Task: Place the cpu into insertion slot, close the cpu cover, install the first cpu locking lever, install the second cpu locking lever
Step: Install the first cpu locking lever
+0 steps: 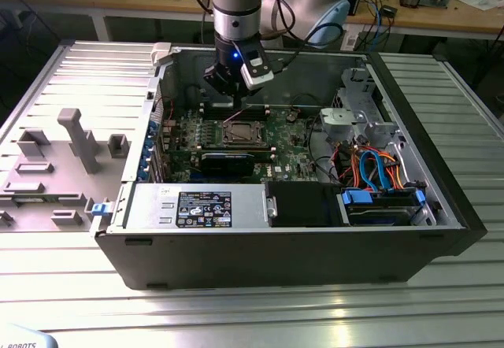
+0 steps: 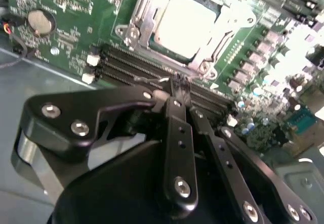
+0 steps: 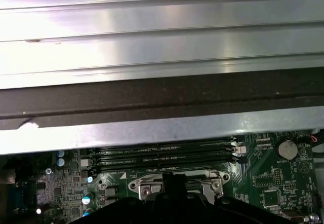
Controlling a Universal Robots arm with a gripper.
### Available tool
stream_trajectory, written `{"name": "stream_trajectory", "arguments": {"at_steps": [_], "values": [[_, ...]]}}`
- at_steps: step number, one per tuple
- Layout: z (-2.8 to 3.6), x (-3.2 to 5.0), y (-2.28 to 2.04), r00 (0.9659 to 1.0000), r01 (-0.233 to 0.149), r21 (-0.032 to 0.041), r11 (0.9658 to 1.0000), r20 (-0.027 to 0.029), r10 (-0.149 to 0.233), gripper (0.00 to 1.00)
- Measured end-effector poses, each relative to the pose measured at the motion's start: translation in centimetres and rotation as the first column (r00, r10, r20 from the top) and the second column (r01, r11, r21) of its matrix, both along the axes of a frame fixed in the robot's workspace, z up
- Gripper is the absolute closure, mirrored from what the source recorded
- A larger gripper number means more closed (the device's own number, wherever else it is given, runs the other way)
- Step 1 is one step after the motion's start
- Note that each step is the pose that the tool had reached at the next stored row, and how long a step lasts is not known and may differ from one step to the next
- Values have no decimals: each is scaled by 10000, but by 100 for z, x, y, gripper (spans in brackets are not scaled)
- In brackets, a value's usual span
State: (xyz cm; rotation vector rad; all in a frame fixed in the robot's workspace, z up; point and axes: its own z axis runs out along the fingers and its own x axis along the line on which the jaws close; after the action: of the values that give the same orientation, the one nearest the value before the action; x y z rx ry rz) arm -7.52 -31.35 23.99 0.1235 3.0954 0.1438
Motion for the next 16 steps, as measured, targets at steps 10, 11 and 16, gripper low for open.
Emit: {"name": "stream_trajectory", "arguments": {"at_steps": [10, 11, 16], "values": [[-38, 36, 21, 9987, -516, 0, 9987, -1, 516, 89], [-42, 39, 25, 9987, -516, 0, 9987, 0, 516, 89], [-74, 84, 64, 9986, -522, 0, 9986, -1, 522, 89]]}}
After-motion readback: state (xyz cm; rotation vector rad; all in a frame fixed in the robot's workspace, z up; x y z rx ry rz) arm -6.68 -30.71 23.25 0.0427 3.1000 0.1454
